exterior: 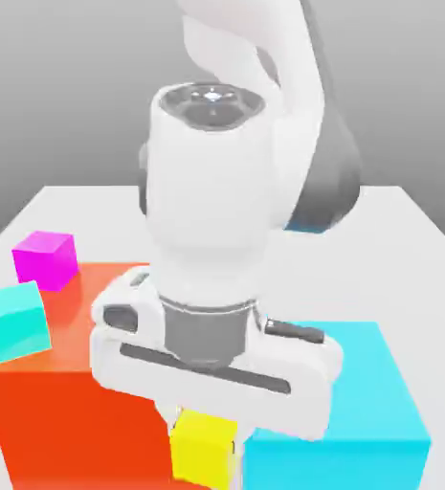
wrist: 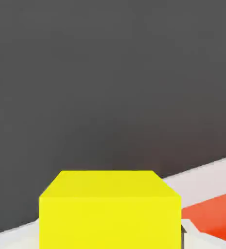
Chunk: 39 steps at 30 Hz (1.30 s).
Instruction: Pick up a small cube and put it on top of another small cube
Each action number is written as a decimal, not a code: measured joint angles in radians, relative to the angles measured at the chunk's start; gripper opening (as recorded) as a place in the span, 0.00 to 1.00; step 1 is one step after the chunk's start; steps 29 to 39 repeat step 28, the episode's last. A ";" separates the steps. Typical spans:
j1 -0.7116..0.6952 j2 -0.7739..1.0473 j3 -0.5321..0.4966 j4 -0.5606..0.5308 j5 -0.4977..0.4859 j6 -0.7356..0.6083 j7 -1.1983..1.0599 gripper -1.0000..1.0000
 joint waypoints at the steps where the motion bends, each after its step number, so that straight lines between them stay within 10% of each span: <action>1: -0.024 -0.036 -0.016 -0.012 0.009 -0.022 0.042 0.00; 19: -0.357 -0.557 -0.103 -0.262 0.048 -0.348 0.913 0.00; 24: -0.378 -0.541 -0.088 -0.373 0.043 -0.219 0.997 0.00; 25: -0.378 -0.530 -0.087 -0.391 0.043 -0.190 0.998 1.00; 39: -0.378 -0.530 -0.087 -0.391 0.043 -0.190 0.998 1.00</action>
